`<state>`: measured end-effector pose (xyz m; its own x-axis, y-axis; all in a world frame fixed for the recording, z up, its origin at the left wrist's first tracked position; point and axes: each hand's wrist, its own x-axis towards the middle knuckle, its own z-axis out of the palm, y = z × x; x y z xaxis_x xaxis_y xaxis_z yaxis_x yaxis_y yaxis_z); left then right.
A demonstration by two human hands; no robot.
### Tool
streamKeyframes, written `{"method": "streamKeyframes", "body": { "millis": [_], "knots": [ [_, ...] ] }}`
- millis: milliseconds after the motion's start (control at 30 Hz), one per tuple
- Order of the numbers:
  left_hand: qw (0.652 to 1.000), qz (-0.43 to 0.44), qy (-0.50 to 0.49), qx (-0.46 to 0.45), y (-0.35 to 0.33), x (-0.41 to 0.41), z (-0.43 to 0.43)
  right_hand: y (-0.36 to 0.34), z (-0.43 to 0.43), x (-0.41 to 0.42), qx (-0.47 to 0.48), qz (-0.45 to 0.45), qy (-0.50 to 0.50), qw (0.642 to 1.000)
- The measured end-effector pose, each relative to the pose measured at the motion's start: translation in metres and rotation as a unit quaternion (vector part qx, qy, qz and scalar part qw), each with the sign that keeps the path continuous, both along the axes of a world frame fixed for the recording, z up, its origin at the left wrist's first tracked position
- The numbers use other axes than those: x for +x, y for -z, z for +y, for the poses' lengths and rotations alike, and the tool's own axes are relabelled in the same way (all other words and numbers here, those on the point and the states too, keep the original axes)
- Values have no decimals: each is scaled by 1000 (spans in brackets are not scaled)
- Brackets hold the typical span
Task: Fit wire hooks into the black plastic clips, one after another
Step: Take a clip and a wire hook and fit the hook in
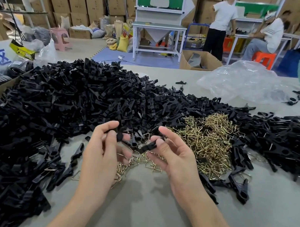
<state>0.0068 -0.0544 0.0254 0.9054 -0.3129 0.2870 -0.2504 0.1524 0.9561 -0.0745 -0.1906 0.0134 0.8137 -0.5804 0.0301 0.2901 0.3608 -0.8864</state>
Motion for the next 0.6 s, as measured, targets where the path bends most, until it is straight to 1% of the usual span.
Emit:
{"method": "streamKeyframes", "body": {
  "millis": [67, 300, 467, 600],
  "knots": [
    [1000, 20, 22, -1, -1, -2, 0, 1, 1, 0, -8, 1, 0, 1000],
    [997, 23, 73, 31, 5, -7, -6, 1, 4, -1, -67, 24, 9, 997],
    [995, 24, 77, 62, 9, -5, -6, 3, 4, 0, -75, 21, 7, 997],
    [994, 49, 80, 47, 10, -7, -8, 8, 6, 3, -88, 34, -17, 995]
  ]
}}
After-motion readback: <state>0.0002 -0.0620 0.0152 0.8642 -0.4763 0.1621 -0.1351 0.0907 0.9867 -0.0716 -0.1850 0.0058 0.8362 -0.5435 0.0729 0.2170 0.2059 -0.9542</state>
